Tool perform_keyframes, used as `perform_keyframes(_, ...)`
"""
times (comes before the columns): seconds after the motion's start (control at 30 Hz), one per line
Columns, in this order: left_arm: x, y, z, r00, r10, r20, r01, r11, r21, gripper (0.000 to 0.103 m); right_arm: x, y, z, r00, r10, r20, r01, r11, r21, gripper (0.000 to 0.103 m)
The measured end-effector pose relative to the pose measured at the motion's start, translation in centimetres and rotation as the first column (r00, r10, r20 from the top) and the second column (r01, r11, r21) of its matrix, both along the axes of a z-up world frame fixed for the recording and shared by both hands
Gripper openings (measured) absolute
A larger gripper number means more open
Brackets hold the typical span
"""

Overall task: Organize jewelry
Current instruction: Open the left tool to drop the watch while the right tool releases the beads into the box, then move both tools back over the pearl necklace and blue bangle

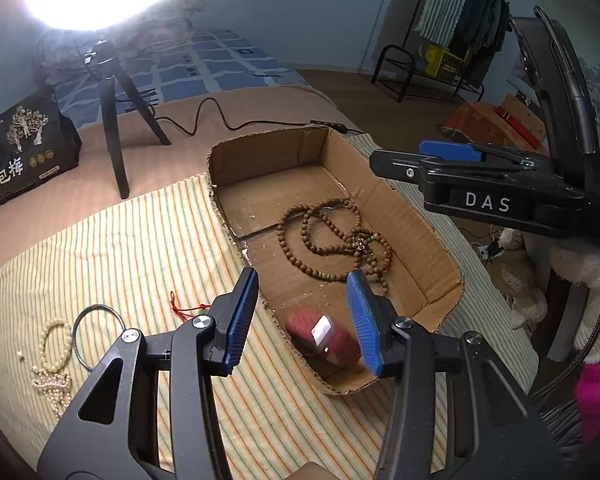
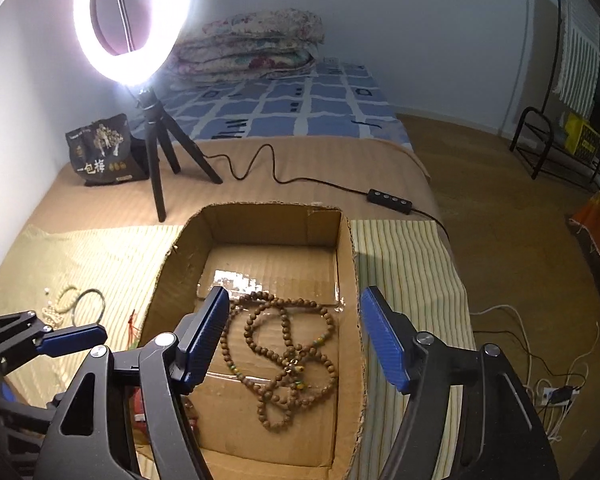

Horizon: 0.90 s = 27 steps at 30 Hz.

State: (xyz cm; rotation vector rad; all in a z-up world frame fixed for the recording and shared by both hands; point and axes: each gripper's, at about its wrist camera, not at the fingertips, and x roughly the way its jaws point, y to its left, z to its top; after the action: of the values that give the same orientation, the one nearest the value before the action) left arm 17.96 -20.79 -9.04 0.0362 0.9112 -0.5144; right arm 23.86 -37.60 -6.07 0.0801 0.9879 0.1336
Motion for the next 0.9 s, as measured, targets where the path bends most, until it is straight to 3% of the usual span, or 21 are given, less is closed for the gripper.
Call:
perform_keyframes(0.37,-0.8,3.1,1.2,0.999,0.030,0.024,-0.030,1.000,-0.009,0.047,-0.7,1.0,0.9,1.000,0.011,0.015,-0.011,1.000,-0.009,0.069)
perform_keyframes(0.6,-1.0,7.0,2.2,0.996,0.071,0.059,-0.071,0.997,-0.005,0.047,-0.9,2.5,2.0,0.999,0.029,0.040,-0.031,0.999,0.041,0.071)
perform_keyframes(0.73,-0.9,10.3,2.7,0.990,0.124,0.064,-0.124,0.992,-0.003,0.062,-1.1,4.5,2.4,0.996,0.075,0.054,-0.078,0.995,0.066,0.074)
perform_keyframes(0.9,-0.8,14.8,3.2,0.979,0.191,0.065,-0.192,0.981,0.011,0.062,-1.2,7.4,2.8,0.988,0.141,0.067,-0.146,0.986,0.083,0.076)
